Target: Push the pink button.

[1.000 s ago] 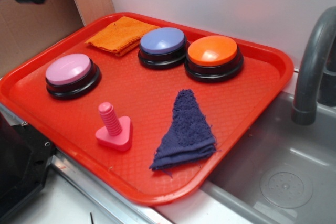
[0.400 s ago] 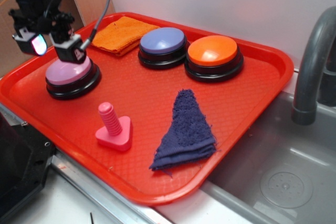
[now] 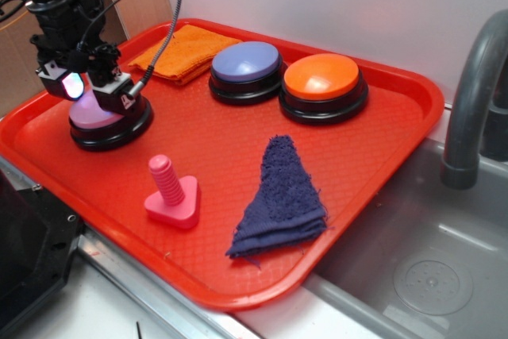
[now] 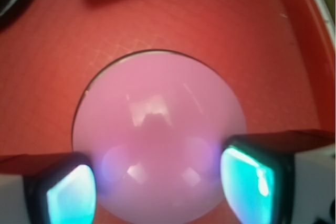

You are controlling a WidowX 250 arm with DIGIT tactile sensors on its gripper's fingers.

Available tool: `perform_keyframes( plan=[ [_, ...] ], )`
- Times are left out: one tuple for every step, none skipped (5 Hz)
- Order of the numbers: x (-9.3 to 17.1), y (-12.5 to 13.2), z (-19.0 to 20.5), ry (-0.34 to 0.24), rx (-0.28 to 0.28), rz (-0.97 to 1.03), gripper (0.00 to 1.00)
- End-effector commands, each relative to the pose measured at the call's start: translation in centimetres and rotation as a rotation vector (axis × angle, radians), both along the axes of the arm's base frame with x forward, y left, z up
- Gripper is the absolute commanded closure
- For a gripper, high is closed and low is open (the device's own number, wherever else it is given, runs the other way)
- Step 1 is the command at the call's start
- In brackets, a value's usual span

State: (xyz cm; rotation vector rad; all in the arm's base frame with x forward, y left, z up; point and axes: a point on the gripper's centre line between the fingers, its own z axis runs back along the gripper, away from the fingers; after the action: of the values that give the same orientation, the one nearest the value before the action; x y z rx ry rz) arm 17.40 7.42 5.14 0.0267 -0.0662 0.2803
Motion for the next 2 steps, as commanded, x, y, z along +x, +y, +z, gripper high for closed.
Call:
perform_keyframes(
  plan=[
    [0.3,0.2,0.1,0.009,-0.019,-0.051,0.00],
    [0.1,-0.2,1.5,-0.007,-0.021,-0.086,0.00]
  ],
)
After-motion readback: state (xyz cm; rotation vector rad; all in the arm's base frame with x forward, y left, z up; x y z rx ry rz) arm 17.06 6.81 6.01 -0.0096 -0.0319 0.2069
